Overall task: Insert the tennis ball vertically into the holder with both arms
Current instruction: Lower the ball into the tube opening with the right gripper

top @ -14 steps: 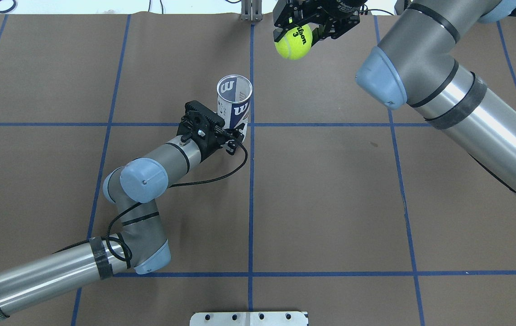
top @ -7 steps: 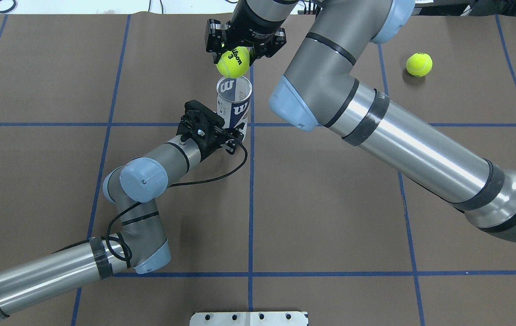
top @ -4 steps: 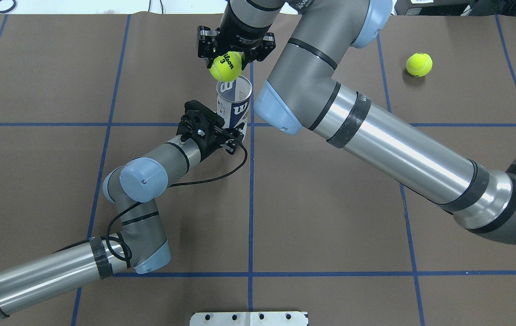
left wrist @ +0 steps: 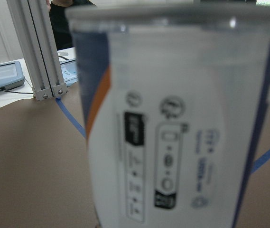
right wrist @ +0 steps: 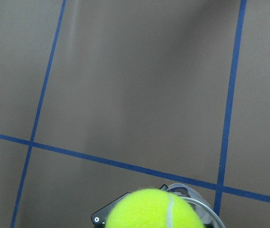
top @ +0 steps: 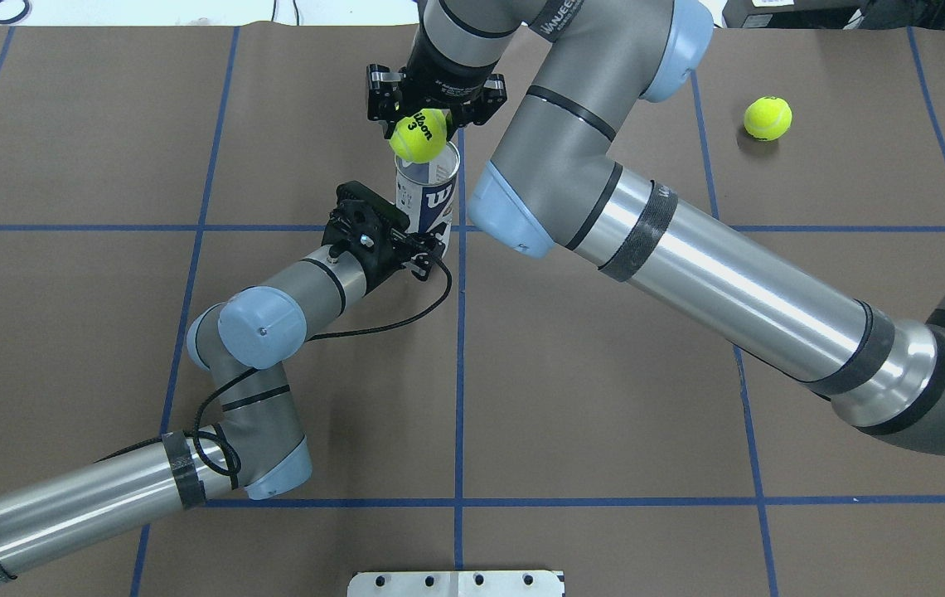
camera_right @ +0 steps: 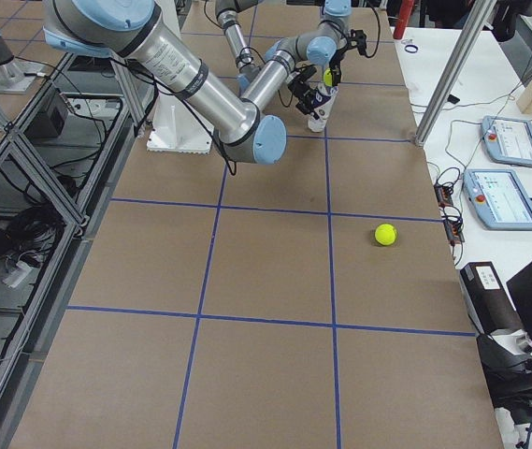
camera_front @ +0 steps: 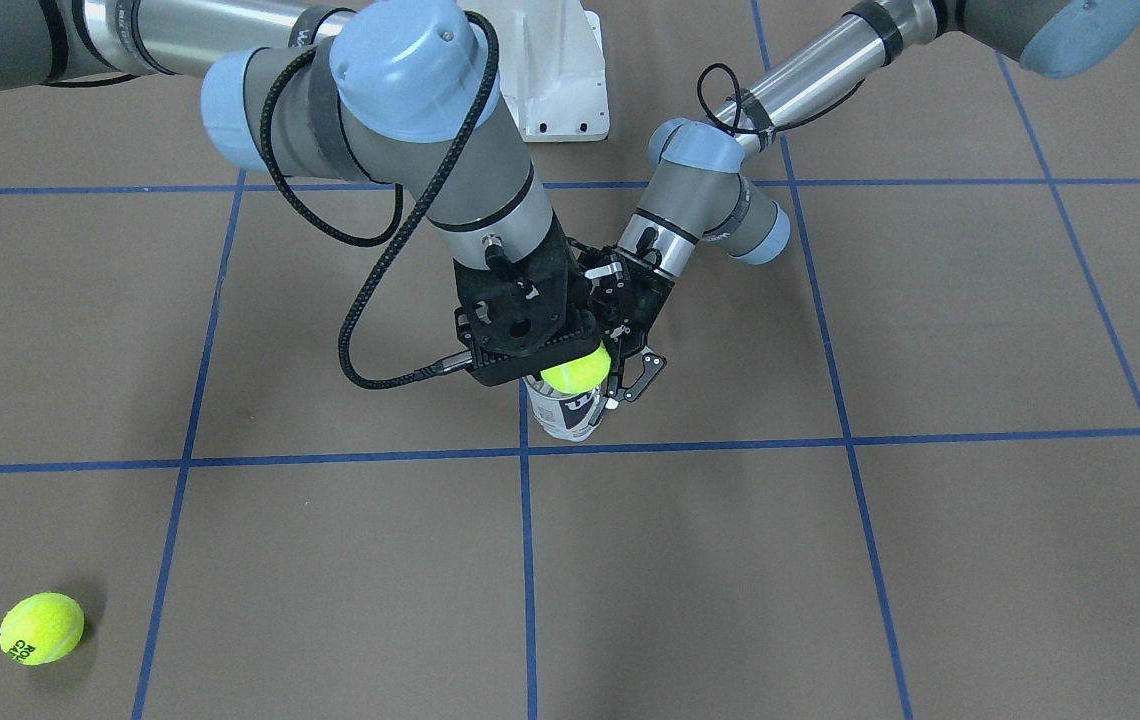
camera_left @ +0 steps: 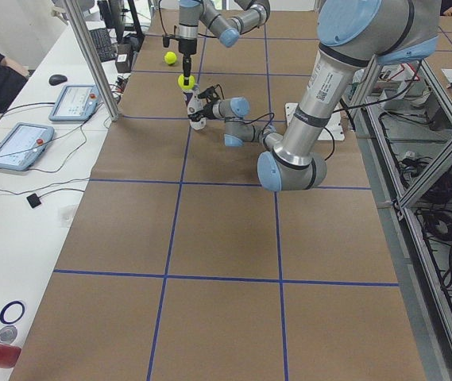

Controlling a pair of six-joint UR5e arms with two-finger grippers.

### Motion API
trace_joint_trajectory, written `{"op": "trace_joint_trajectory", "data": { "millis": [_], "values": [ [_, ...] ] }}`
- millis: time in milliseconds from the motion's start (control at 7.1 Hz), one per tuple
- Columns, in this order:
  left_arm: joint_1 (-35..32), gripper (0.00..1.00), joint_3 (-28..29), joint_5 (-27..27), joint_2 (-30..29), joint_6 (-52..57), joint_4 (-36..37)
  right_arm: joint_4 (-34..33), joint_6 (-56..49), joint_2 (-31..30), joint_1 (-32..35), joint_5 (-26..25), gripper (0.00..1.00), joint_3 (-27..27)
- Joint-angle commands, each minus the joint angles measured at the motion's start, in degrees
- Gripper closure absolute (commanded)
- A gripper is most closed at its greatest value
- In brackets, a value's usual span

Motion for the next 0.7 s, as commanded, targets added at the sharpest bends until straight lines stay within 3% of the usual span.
{"op": "trace_joint_trajectory", "data": {
  "millis": [0, 141, 282, 423, 564],
  "values": [
    [-0.04, 0.34, 0.00, 0.00, 0.03, -0.02, -0.09, -0.02, 0.43, -0.44, -0.01, 0.00, 0.94, 0.07],
    [-0.04, 0.34, 0.00, 0.00, 0.03, -0.02, 0.00, -0.02, 0.61, -0.44, -0.01, 0.00, 0.70, 0.07],
    [-0.13, 0.34, 0.00, 0.00, 0.03, -0.02, 0.00, -0.02, 0.70, -0.44, -0.01, 0.00, 0.31, 0.16],
    [-0.13, 0.34, 0.00, 0.00, 0.03, -0.02, 0.00, -0.02, 0.70, -0.44, -0.01, -0.18, 0.11, 0.25],
    [-0.13, 0.33, 0.00, 0.00, -0.05, -0.02, -0.09, -0.02, 0.70, -0.44, -0.10, -1.40, 0.04, 0.34]
  ]
}}
